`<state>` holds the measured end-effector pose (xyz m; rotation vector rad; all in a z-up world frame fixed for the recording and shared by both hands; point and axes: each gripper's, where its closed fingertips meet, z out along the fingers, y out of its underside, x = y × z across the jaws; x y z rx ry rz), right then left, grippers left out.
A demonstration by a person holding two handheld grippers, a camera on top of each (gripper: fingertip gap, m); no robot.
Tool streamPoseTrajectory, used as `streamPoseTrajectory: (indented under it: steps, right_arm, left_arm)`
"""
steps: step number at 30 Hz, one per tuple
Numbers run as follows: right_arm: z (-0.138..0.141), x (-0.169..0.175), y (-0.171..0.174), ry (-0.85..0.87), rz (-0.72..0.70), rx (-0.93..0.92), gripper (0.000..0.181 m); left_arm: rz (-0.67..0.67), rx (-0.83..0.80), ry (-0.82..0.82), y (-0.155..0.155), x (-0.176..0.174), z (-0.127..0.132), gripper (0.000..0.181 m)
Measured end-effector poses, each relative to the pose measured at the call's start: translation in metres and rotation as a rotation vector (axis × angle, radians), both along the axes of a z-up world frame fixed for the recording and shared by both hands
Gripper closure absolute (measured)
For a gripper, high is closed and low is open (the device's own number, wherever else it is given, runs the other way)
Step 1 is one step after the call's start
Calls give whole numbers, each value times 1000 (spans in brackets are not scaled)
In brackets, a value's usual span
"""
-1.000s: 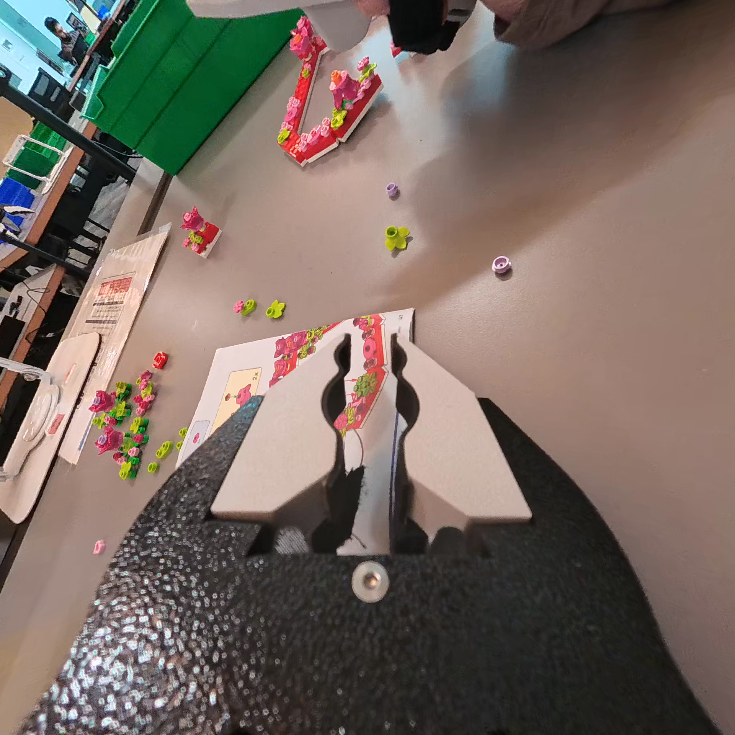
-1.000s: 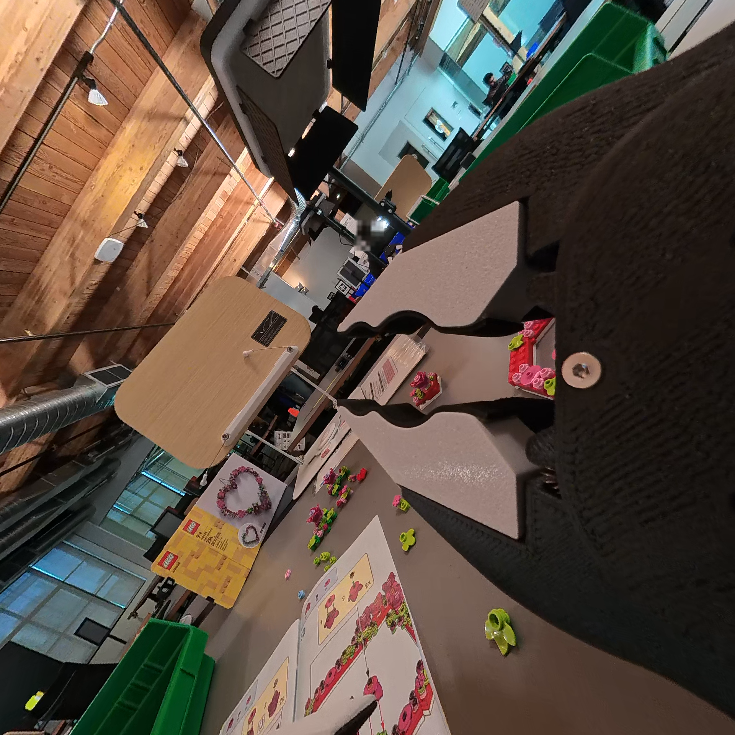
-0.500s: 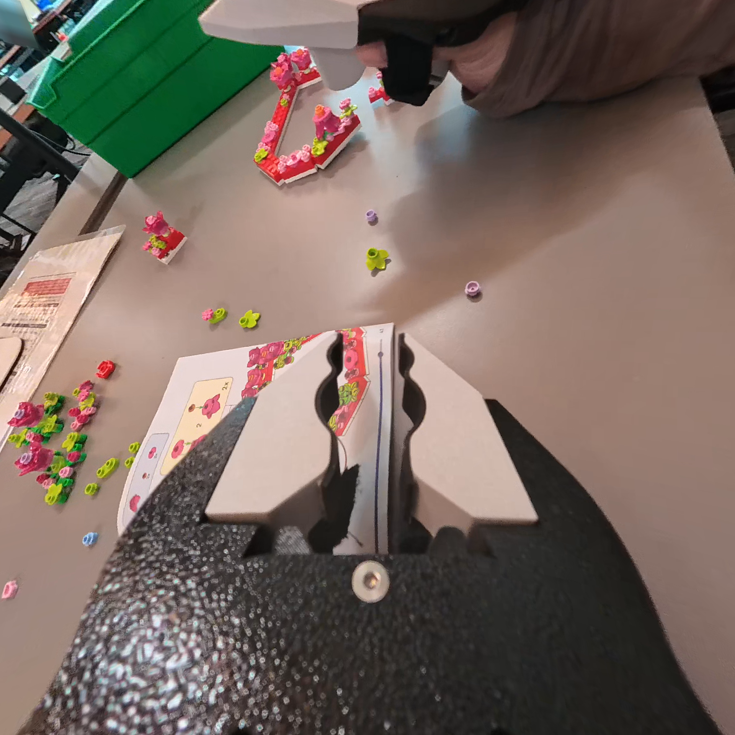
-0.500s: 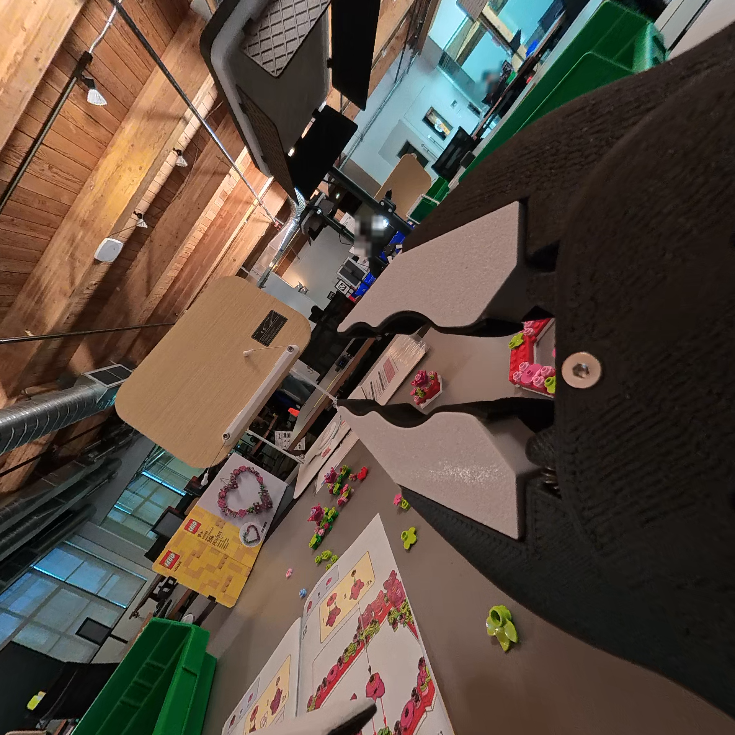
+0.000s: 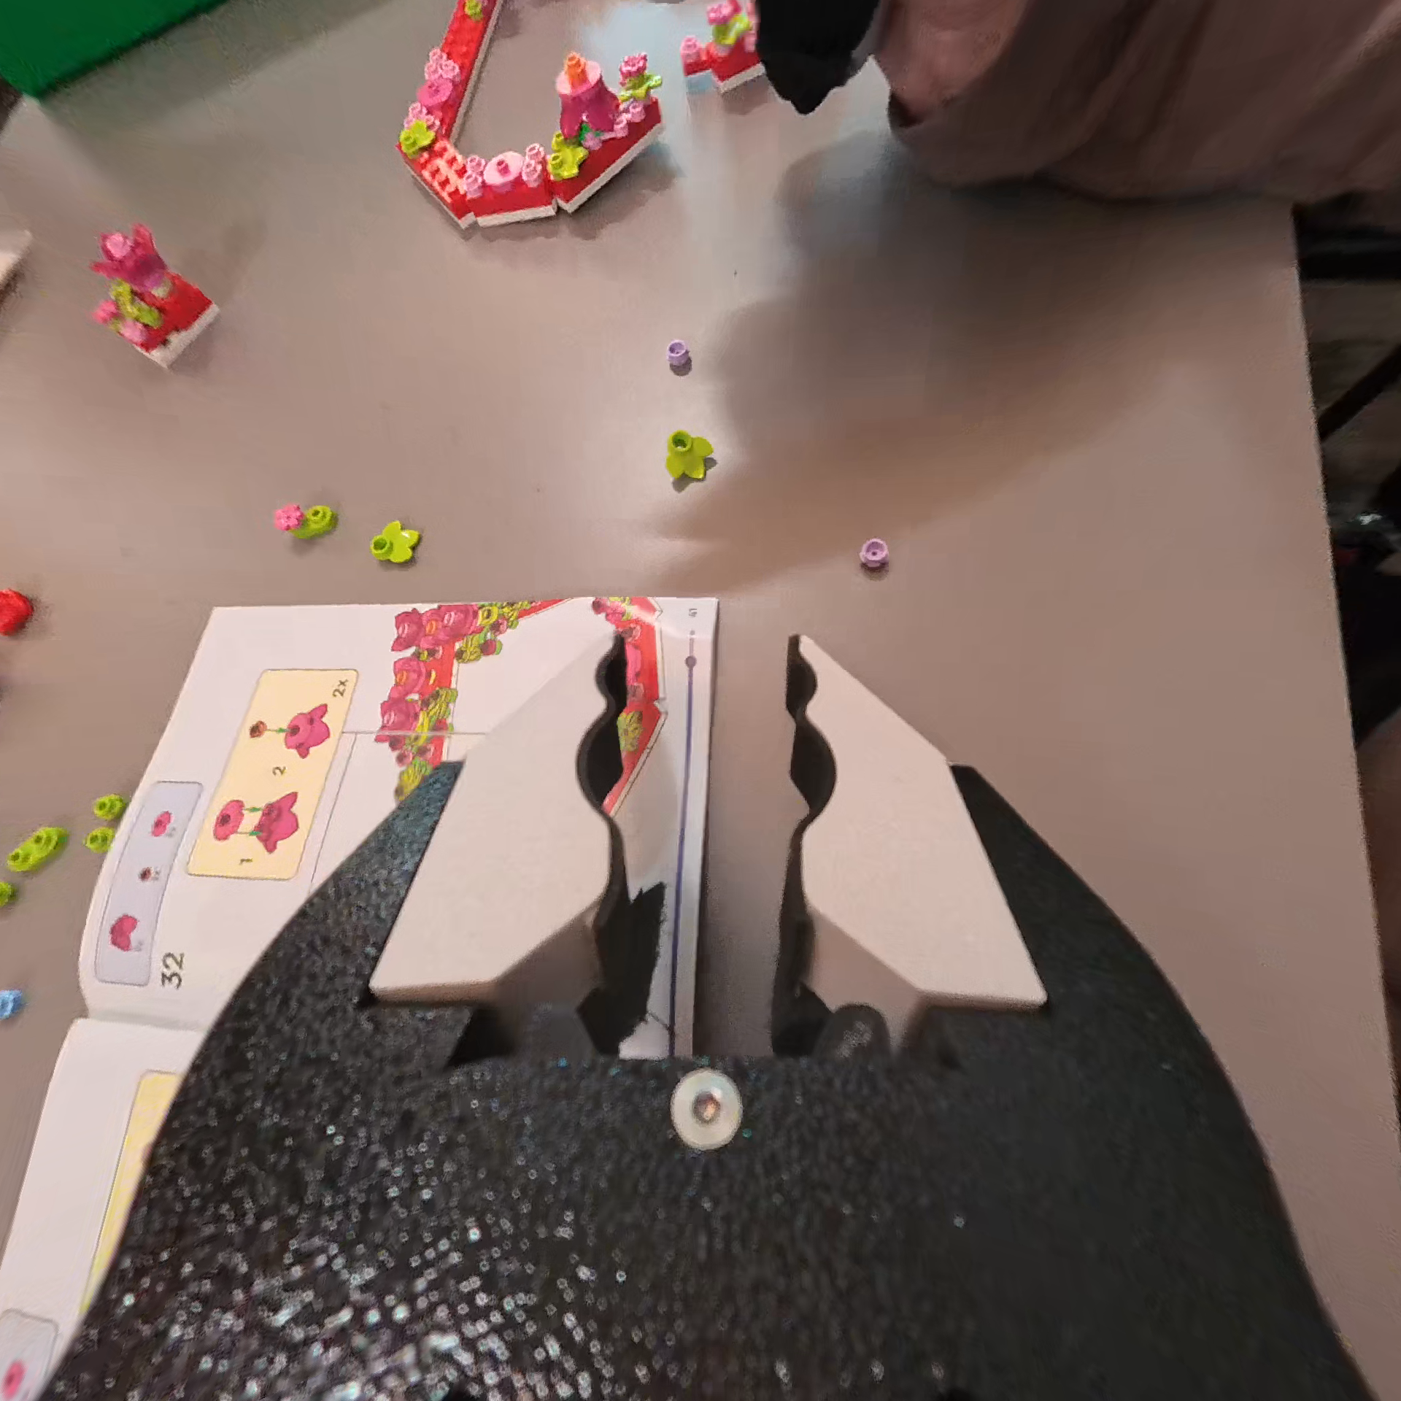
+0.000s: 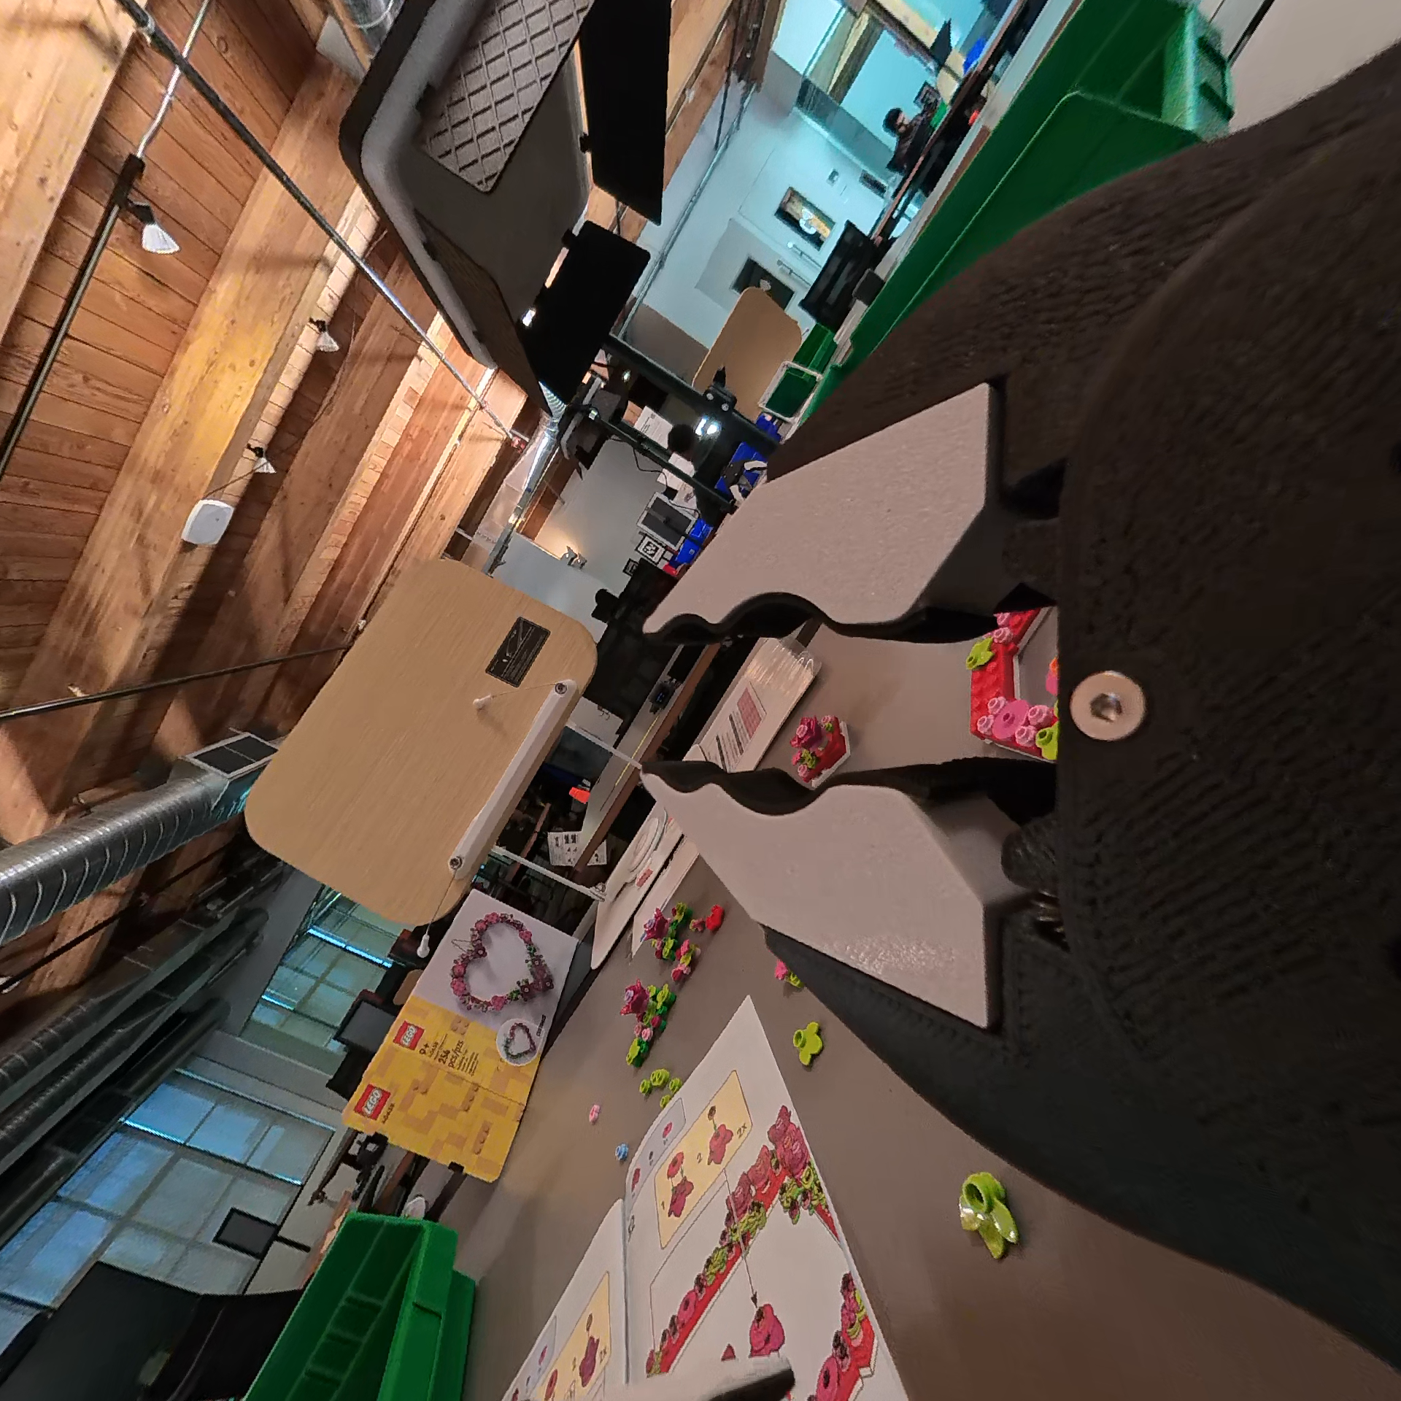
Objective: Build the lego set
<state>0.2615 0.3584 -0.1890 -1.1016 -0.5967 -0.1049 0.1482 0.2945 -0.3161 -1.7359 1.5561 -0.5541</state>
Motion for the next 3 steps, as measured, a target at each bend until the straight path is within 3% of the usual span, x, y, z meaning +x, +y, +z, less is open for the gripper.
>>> streamPoseTrajectory:
  steps: [1, 3]
  right_arm:
    - [1, 1, -1, 4, 1, 2, 152]
    - [2, 2, -1, 11, 4, 4, 152]
  left_arm:
    - [11, -10, 12, 2, -2, 1, 142]
    - [32, -21, 49, 5, -8, 2, 143]
